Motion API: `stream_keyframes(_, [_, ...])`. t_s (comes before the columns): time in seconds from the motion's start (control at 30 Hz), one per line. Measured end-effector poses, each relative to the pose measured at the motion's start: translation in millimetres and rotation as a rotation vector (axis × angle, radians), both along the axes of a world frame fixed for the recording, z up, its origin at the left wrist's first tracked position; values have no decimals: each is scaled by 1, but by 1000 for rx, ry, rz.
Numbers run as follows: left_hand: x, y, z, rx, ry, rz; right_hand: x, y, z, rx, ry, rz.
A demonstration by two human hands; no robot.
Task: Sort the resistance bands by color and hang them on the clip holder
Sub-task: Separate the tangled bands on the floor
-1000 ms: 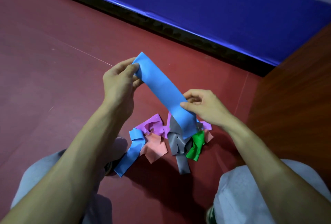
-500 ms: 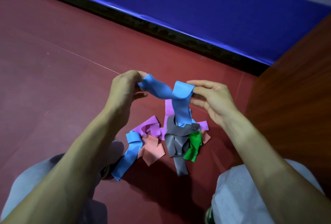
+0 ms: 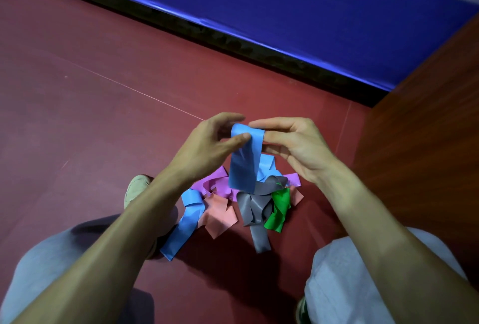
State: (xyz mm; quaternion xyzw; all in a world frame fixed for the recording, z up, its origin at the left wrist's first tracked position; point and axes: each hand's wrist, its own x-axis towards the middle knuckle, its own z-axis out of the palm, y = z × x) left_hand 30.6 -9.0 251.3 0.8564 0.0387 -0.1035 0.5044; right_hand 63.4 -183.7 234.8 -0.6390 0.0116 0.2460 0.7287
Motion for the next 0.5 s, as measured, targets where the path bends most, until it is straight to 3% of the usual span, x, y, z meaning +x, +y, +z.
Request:
stream_keyframes(0.23, [2, 4, -3, 96, -106, 95, -1, 1, 2, 10, -73, 29])
stream_keyframes(0.5, [1, 5, 10, -170, -131, 34, 5, -2, -6, -133, -186, 14])
